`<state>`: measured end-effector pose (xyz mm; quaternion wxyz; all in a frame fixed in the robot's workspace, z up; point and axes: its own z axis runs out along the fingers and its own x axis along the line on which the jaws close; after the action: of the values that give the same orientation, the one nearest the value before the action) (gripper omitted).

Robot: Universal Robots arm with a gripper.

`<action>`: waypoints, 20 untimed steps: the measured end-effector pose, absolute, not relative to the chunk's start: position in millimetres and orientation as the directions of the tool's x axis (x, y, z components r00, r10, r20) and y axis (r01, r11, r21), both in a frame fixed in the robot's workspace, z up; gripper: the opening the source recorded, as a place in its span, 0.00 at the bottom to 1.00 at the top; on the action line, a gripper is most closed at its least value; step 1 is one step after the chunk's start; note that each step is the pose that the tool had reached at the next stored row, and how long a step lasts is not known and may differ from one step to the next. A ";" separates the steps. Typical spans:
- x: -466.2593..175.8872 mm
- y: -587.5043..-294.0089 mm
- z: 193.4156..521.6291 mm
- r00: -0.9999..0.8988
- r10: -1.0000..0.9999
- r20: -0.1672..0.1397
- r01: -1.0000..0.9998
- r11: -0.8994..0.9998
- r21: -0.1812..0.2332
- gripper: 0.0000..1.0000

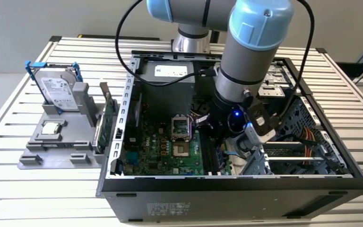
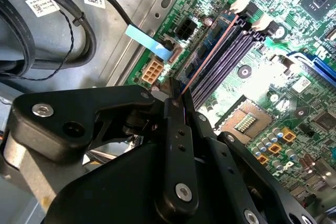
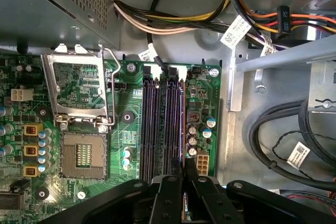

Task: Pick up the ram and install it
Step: 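Insert the ram into the slot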

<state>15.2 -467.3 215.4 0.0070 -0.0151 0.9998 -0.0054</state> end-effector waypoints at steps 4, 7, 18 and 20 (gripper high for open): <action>13.1 -467.2 215.4 -1.000 -0.024 -0.014 -0.024 1.000 -0.011 0.00; 12.5 -467.2 215.4 -1.000 -0.021 -0.014 -0.021 1.000 -0.011 0.00; 15.0 -467.3 221.1 -1.000 -0.019 -0.014 -0.019 1.000 -0.012 0.00; 15.0 -467.2 221.4 -1.000 -0.017 -0.014 -0.017 1.000 -0.011 0.00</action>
<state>15.0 -467.2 221.4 0.0069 -0.0087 0.9999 -0.0056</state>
